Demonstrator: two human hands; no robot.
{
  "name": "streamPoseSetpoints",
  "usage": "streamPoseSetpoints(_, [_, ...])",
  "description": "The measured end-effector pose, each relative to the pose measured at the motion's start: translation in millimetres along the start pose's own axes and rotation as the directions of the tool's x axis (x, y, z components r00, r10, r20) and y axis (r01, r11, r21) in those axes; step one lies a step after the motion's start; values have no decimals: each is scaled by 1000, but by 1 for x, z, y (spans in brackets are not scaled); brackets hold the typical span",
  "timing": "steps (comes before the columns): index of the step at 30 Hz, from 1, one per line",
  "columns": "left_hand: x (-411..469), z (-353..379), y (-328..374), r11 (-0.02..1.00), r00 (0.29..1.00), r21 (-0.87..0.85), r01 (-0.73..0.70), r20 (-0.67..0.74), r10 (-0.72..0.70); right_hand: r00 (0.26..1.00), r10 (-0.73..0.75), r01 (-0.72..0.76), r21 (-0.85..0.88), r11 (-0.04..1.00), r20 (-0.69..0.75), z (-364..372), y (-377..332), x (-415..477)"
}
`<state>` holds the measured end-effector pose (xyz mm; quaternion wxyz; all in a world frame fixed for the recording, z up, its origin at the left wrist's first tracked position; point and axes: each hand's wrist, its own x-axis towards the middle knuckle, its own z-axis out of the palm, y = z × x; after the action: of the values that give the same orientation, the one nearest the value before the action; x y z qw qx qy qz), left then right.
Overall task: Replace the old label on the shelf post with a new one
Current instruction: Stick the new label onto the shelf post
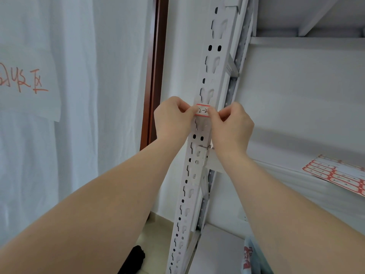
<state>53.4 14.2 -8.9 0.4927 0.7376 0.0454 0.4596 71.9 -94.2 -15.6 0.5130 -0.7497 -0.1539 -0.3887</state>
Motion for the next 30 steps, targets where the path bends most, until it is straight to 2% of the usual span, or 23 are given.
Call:
streamPoseSetpoints(4, [3, 0, -8, 971, 990, -208, 121, 96, -103, 995, 85, -91, 158, 983, 44, -5, 6, 7])
streamPoseSetpoints(7, [5, 3, -5, 962, 973, -237, 135, 215, -84, 987, 121, -141, 216, 966, 105, -5, 7, 14])
streamPoseSetpoints(9, [4, 10, -2, 966, 969, -230, 114, 240, -57, 981, 87, -118, 173, 978, 176, -3, 6, 18])
streamPoseSetpoints(13, [-2, 25, -9, 969, 982, -218, 113, 173, -76, 973, 36, -59, 95, 994, 228, 3, 6, 19])
streamPoseSetpoints(16, [-4, 31, -16, 947, 987, -301, 113, 144, -71, 978, 17, -33, 74, 997, 208, 9, 8, 17])
streamPoseSetpoints(25, [-6, 42, -21, 935, 1000, -354, 8, 4, -7, 992, -11, 16, -37, 999, 127, 23, 15, 9])
streamPoseSetpoints(30, [-8, 43, -18, 926, 996, -372, 58, -35, -77, 994, -30, 35, -44, 998, 100, 21, 15, 8])
